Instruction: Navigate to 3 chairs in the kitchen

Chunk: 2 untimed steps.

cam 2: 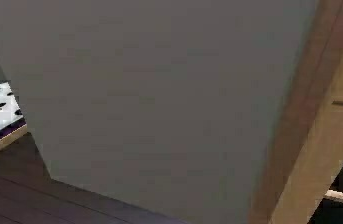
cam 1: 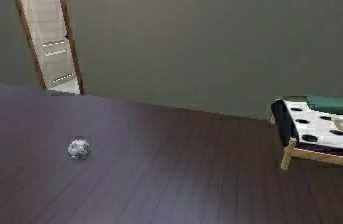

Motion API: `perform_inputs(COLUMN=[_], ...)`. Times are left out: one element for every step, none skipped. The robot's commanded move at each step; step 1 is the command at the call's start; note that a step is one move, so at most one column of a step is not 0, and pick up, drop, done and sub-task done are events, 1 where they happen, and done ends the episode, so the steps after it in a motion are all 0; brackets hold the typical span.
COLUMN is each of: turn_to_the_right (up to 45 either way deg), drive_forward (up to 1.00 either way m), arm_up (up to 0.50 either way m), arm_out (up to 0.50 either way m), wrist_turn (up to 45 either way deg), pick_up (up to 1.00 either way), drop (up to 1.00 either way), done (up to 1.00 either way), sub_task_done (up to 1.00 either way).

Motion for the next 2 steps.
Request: perform_inputs(turn_to_the_right=[0.0,-3.0], drive_forward=[1.0,0.0], arm_up=[0.0,0.0], arm_out=[0.0,0.0], wrist_turn=[0.0,0.0], pick_up=[0.0,0.0], drop=[0.0,0.0], done=[0.0,0.0], sub_task_done=[0.0,0.0])
